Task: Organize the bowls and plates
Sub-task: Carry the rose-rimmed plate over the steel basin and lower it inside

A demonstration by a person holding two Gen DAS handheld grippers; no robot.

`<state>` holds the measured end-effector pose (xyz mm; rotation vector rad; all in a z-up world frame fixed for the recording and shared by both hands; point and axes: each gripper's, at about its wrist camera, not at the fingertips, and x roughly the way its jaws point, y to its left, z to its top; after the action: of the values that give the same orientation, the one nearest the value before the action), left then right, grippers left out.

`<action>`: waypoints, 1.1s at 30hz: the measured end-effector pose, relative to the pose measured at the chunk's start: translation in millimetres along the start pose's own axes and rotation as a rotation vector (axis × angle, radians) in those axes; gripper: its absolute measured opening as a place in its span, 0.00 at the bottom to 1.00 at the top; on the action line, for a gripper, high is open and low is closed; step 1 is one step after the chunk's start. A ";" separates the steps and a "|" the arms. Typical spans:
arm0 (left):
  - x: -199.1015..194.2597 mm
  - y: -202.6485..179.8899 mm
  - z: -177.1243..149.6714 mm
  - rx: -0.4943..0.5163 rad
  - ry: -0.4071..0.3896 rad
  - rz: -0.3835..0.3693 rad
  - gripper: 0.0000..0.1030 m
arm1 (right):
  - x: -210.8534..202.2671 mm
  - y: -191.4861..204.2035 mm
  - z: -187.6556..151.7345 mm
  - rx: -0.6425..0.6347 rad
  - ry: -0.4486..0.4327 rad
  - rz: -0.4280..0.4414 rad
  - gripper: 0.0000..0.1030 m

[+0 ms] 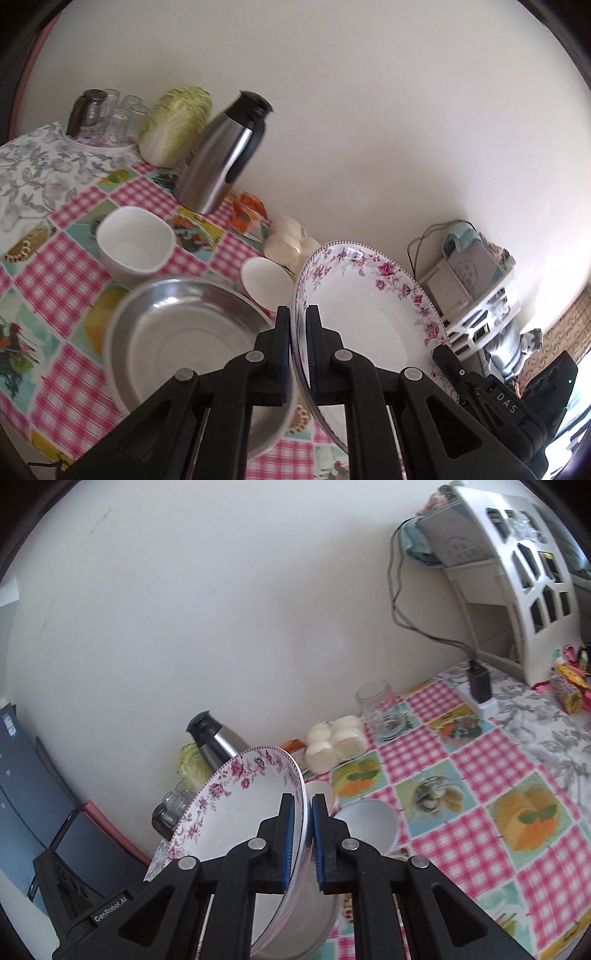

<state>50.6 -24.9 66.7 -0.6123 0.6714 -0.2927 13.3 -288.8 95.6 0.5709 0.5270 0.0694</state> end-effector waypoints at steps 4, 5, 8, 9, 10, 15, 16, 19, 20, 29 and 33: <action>-8.1 22.7 10.3 -0.026 -0.025 0.050 0.08 | 24.1 21.6 -11.7 -0.023 0.040 0.017 0.10; -9.9 29.0 13.1 -0.035 -0.027 0.057 0.08 | 30.1 25.5 -14.9 -0.023 0.051 0.024 0.10; -13.5 46.0 20.4 -0.063 -0.033 0.077 0.08 | 47.0 35.0 -23.9 -0.027 0.085 0.044 0.10; -13.9 50.7 22.3 -0.068 -0.033 0.089 0.08 | 52.2 38.0 -27.1 -0.028 0.097 0.049 0.10; -14.3 55.0 23.6 -0.072 -0.033 0.100 0.08 | 56.9 40.6 -30.4 -0.030 0.110 0.053 0.10; -12.5 75.6 27.2 -0.095 -0.021 0.141 0.08 | 80.0 42.9 -44.9 -0.015 0.169 0.068 0.10; -10.6 78.2 26.7 -0.095 -0.013 0.151 0.08 | 83.0 42.5 -48.0 -0.016 0.180 0.064 0.10; 0.8 83.9 22.9 -0.100 0.030 0.181 0.08 | 93.8 34.7 -57.2 -0.006 0.214 0.039 0.10; 4.5 85.1 21.0 -0.101 0.044 0.188 0.08 | 97.1 31.4 -59.5 -0.003 0.225 0.029 0.10; 45.8 102.0 -1.9 -0.131 0.193 0.240 0.08 | 121.9 -4.0 -80.4 0.050 0.327 -0.054 0.10; 57.9 107.6 -6.9 -0.135 0.226 0.259 0.08 | 128.5 -10.6 -85.9 0.047 0.351 -0.077 0.10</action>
<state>96.1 31.3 -32.1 -0.6178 0.9844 -0.0755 81.3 -228.6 -29.9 0.5871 0.8929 0.0847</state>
